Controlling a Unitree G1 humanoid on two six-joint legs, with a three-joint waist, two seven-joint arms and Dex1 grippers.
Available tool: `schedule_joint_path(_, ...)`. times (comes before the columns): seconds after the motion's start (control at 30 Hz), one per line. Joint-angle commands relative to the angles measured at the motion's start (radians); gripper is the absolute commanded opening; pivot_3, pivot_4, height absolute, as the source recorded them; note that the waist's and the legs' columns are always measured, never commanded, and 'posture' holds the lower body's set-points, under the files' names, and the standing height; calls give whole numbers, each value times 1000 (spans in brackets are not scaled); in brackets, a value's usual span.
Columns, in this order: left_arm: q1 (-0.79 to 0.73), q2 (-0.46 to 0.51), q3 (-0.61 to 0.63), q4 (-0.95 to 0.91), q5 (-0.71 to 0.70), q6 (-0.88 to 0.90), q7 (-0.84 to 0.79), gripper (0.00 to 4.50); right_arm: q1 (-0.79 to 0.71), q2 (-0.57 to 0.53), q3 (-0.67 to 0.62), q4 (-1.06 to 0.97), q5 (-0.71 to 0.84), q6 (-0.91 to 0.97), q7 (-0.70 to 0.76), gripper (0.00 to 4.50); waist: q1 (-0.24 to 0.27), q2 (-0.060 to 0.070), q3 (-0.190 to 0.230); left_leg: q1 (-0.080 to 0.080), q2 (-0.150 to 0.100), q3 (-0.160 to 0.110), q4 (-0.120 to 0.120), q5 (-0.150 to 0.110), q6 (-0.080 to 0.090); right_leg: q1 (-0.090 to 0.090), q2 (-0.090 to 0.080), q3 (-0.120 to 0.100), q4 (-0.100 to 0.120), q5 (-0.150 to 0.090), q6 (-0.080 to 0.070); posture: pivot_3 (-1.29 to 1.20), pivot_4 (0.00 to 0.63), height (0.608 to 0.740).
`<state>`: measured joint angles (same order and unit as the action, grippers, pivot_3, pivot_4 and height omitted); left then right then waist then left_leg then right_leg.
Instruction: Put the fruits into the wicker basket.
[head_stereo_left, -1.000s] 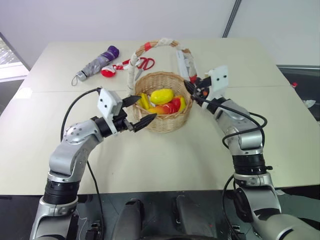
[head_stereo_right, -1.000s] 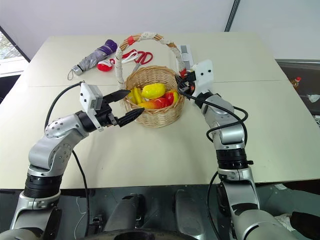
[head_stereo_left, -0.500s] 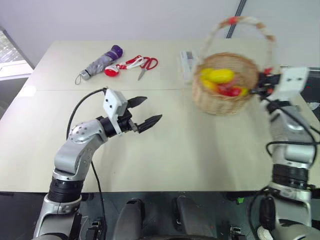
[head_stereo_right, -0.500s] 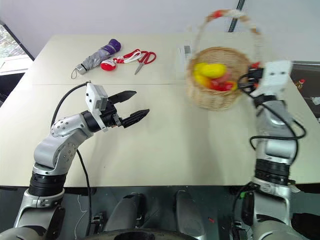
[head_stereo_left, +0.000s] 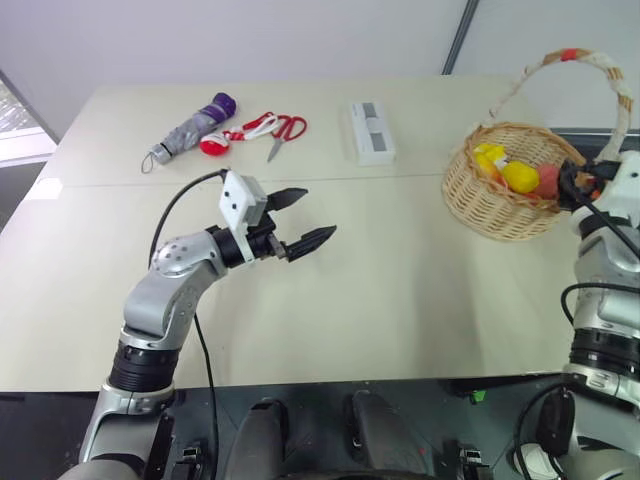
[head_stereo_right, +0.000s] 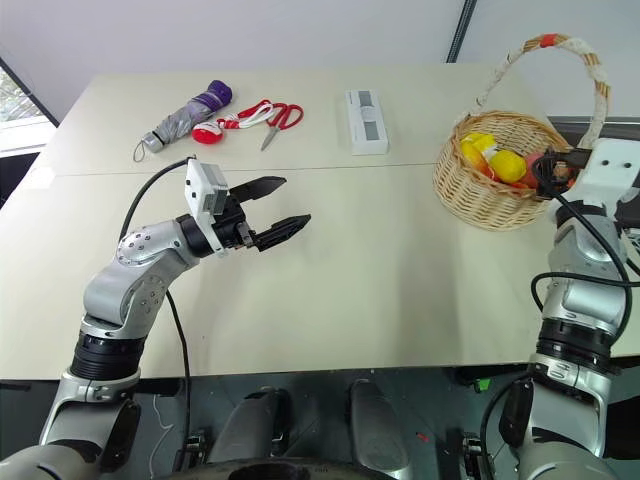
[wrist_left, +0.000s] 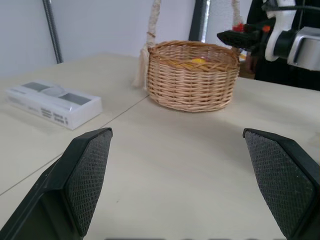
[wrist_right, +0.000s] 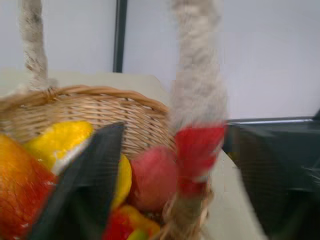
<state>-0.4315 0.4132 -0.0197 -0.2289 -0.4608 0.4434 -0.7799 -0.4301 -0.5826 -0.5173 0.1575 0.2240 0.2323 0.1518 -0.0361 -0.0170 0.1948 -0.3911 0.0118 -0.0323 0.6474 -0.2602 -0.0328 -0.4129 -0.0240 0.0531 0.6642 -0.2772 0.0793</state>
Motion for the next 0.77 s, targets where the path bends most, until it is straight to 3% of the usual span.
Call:
schedule_joint_path(0.03, 28, 37, 61, 13, 3, -31, 2, 4500, 88, -53, -66, -110, 64, 32, 78, 3381, 2, 0, 0, 0, 0, 0, 0, 0, 0, 0, 0, 0, 0, 0, 0, 0, 150, 740)
schedule_joint_path(0.23, 114, 118, 152, 87, 28, -78, 12, 4500, 299, -79, -46, -257, 156, 31, 288, 3381, -10, 1, 0, 2, 1, 1, 0, 0, 0, 1, 0, 0, -1, 0, 0, 0, 150, 740)
schedule_joint_path(0.37, 192, 152, 218, 114, 41, -94, 38, 4500, 398, -87, 121, -404, 172, 38, 456, 3381, -12, 1, 0, 3, 3, 2, 0, 0, 0, 2, 1, 0, -1, 0, 0, 0, 150, 740)
schedule_joint_path(0.53, 268, 158, 246, 111, 59, -100, 80, 4500, 378, -90, 283, -451, 174, 79, 560, 3381, -4, 0, 0, 3, 5, 0, 0, 0, 0, 2, 4, 1, -1, 0, 0, 0, 150, 740)
schedule_joint_path(0.77, 341, 152, 274, 64, 42, -104, 100, 4500, 291, -68, 347, -345, 137, 28, 588, 3381, 4, -1, 0, 2, 2, 0, 1, 0, 0, 2, -2, -1, -2, 0, 0, 0, 150, 740)
